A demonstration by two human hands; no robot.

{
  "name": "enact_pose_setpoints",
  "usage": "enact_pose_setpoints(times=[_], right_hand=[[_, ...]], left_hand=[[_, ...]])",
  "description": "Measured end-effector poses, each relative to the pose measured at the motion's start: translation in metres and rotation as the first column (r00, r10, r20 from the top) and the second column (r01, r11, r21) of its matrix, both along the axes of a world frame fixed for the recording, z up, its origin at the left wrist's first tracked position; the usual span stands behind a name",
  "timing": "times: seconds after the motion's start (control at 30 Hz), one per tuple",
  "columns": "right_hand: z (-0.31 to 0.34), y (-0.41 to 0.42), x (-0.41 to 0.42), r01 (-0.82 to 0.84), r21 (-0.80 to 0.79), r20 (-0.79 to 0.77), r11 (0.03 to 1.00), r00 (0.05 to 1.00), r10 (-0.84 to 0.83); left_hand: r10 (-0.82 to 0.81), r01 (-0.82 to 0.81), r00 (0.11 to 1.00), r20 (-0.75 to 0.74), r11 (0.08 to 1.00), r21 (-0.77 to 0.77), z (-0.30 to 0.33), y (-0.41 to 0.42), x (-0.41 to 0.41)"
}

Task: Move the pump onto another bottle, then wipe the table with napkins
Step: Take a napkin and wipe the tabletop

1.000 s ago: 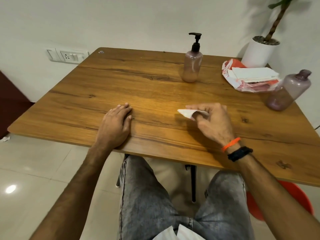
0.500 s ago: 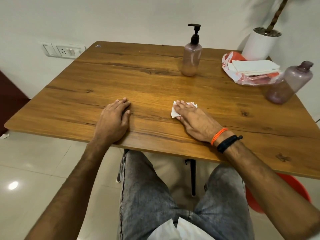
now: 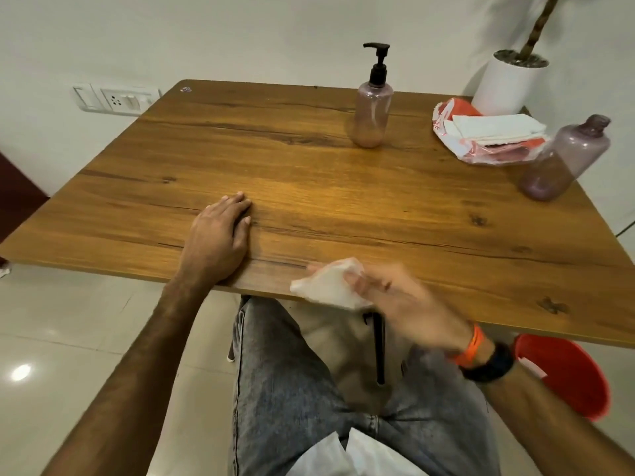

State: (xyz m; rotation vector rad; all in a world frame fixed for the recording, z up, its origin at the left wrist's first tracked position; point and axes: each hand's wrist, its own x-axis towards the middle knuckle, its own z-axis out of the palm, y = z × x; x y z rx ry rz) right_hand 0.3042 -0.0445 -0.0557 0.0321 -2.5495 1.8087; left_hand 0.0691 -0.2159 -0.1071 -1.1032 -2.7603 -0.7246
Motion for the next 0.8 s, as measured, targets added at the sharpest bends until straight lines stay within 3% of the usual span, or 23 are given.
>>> enact_pose_setpoints(times=[0.07, 0.1, 0.13, 0.2, 0.27, 0.43, 0.73, 0.8], right_hand=[[0.008, 0.028, -0.014, 0.211, -0.221, 0.027, 0.952, 0.977, -0.211], [0.011, 0.044, -0.023, 0.320, -0.148, 0.000, 0.936, 0.946, -0.324], [0.011, 0.059, -0.032, 0.416, 0.037, -0.069, 0.909, 0.908, -0.413], [0.007, 0.086, -0.047, 0.512, 0.461, -0.216, 0.725, 0.857, -0.468], [0.001, 0.103, -0.057, 0.487, 0.662, -0.240, 0.571, 0.858, -0.453], [-0.021, 0.104, -0.059, 0.166, 0.778, -0.026, 0.606, 0.972, -0.232], [-0.029, 0.023, 0.018, -0.016, 0.802, -0.013, 0.597, 0.999, 0.045], [-0.030, -0.001, 0.030, -0.061, 0.757, -0.013, 0.650, 0.994, 0.108]], left_hand=[[-0.007, 0.007, 1.000, 0.000, 1.000, 0.004, 0.000, -0.001, -0.001], [-0.010, 0.010, 1.000, 0.001, 1.000, 0.006, 0.000, -0.001, -0.001], [-0.010, 0.010, 1.000, 0.003, 1.000, 0.008, 0.000, -0.001, -0.001], [-0.009, 0.009, 1.000, 0.001, 1.000, 0.011, 0.000, -0.001, 0.000], [-0.008, 0.008, 1.000, -0.003, 1.000, 0.010, 0.000, 0.000, 0.000], [-0.006, 0.006, 1.000, -0.002, 1.000, 0.007, 0.000, 0.000, 0.000], [-0.006, 0.006, 1.000, 0.006, 1.000, 0.006, -0.001, -0.001, 0.000], [-0.004, 0.004, 1.000, 0.006, 1.000, 0.005, -0.001, 0.000, 0.001]])
